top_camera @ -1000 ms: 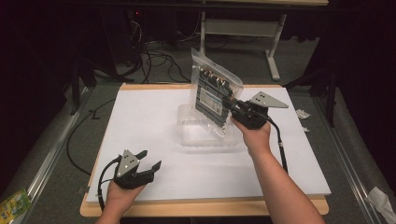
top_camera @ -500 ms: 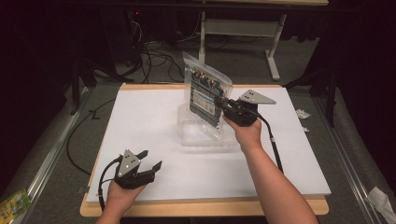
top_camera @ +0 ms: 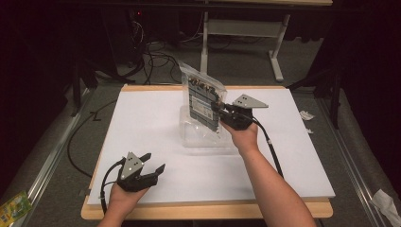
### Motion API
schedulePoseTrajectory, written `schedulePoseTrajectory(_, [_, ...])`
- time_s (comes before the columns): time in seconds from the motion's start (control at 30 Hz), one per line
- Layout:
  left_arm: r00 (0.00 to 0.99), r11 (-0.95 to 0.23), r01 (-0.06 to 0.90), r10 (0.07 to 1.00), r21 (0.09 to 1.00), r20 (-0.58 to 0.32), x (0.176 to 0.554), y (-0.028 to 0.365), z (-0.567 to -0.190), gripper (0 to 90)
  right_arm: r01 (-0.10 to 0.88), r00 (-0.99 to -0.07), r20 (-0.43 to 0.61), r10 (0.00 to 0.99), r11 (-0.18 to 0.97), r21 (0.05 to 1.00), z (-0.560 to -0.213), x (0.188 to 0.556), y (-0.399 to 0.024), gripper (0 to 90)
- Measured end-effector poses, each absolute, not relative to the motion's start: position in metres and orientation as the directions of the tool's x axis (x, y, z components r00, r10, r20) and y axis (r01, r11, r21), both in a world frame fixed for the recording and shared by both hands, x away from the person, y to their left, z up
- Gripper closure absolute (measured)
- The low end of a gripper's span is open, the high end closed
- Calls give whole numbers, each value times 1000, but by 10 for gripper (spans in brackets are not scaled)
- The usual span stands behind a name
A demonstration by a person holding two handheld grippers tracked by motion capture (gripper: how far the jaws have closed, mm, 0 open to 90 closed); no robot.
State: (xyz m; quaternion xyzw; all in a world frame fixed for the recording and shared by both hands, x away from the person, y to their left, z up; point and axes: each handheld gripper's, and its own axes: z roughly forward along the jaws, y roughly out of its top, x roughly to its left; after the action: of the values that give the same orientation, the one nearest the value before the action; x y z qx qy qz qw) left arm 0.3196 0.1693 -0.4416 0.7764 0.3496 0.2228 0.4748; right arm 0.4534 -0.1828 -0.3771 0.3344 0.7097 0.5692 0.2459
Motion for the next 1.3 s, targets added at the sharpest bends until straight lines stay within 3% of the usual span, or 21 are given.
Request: schedulePoseTrajectory(1.3, [666, -333, 337, 746, 881, 27, 320, 163, -444, 345, 256, -634, 87, 768, 102, 961, -412, 439, -203, 767])
